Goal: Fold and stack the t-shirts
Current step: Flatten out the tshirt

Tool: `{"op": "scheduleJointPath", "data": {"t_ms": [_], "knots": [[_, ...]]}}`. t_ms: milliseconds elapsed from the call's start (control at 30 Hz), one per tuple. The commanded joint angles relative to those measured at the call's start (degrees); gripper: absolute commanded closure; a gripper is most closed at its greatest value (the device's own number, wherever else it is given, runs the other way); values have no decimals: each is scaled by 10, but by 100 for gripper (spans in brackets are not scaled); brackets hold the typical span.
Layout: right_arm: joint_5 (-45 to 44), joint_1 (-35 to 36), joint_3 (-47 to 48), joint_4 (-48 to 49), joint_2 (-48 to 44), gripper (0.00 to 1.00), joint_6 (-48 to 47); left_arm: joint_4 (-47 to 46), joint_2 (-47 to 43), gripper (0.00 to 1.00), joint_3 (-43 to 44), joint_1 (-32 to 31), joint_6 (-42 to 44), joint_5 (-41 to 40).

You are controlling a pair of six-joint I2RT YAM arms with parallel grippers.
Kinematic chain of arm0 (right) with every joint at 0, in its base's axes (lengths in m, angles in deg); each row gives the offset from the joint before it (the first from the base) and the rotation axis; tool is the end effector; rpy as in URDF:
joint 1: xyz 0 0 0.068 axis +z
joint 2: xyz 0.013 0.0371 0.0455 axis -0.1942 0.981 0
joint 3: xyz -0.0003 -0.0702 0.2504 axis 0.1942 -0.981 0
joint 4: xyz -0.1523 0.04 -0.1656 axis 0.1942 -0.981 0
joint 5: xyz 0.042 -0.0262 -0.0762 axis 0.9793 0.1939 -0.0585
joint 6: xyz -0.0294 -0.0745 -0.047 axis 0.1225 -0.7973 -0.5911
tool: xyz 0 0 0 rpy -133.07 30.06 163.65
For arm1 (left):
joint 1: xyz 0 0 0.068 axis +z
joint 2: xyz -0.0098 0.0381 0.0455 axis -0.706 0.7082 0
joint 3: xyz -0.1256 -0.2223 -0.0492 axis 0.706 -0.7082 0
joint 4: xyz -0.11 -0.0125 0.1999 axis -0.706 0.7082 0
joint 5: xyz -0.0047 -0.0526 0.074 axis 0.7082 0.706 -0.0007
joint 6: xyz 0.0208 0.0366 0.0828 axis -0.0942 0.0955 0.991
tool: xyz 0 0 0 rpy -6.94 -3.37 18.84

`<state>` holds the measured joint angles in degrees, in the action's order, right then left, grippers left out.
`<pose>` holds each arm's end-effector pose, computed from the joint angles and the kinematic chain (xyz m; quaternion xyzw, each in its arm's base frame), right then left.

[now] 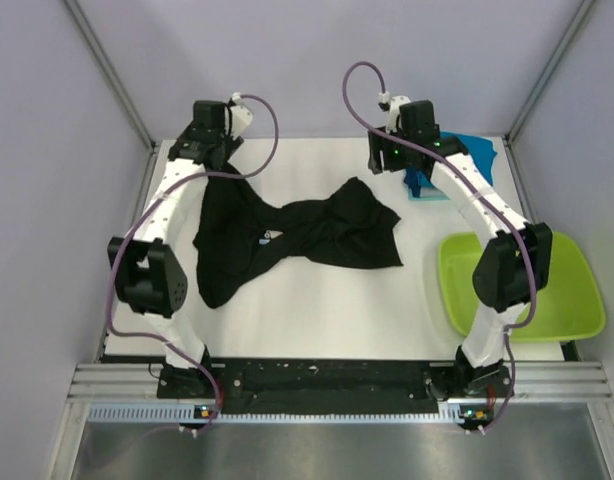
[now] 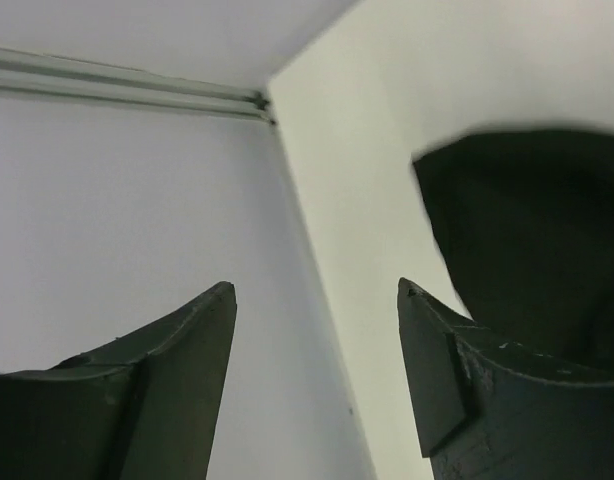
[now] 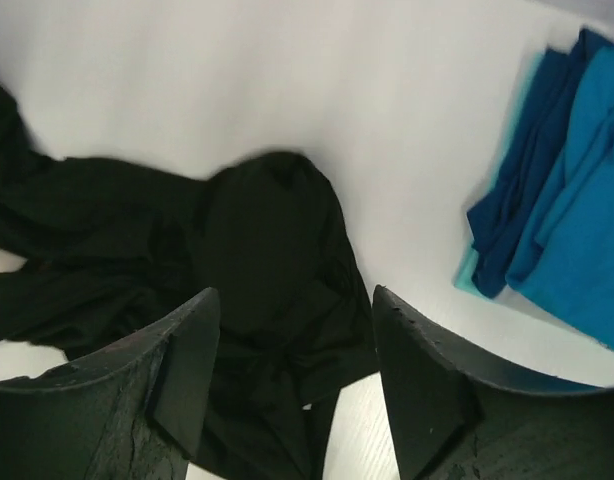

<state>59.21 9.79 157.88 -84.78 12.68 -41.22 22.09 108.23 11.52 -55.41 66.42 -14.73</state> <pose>0.3744 0.1522 0.3306 -0.1725 0.8607 0.1338 0.4599 0.3906 -0.0399 0.3523 0.2717 0.8057 0.2896 0.4396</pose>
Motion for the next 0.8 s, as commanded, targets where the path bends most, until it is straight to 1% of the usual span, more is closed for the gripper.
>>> {"op": "scheduleJointPath", "data": {"t_ms": [0, 100, 200, 267, 333, 400, 500, 567, 633, 667, 700, 767], "knots": [[-45, -20, 46, -40, 24, 38, 37, 18, 11, 29, 47, 6, -39, 31], [-30, -17, -27, -23, 1, 38, 31, 33, -77, 30, -53, 5, -31, 154], [-4, -13, -101, -2, -19, 39, 25, 92, -155, 36, -162, 4, -4, 259], [33, -12, -140, 21, -20, 39, 25, 144, -192, 38, -235, 4, 23, 291], [51, -5, -157, 38, -7, 41, 30, 180, -221, 39, -331, 5, 48, 299], [51, 4, -154, 42, 13, 42, 45, 205, -240, 36, -402, 4, 63, 290], [52, 28, -149, 56, 48, 42, 62, 200, -261, 30, -500, 4, 70, 285], [45, 49, -145, 63, 76, 41, 68, 165, -266, 24, -546, 4, 64, 262], [51, 62, -137, 66, 105, 40, 78, 134, -268, 23, -577, 4, 60, 231], [51, 65, -134, 67, 118, 40, 83, 118, -264, 23, -588, 4, 57, 230], [50, 67, -131, 68, 129, 40, 88, 103, -262, 23, -593, 4, 54, 205], [43, 68, -125, 67, 156, 41, 95, 75, -248, 23, -599, 5, 42, 196]]}}
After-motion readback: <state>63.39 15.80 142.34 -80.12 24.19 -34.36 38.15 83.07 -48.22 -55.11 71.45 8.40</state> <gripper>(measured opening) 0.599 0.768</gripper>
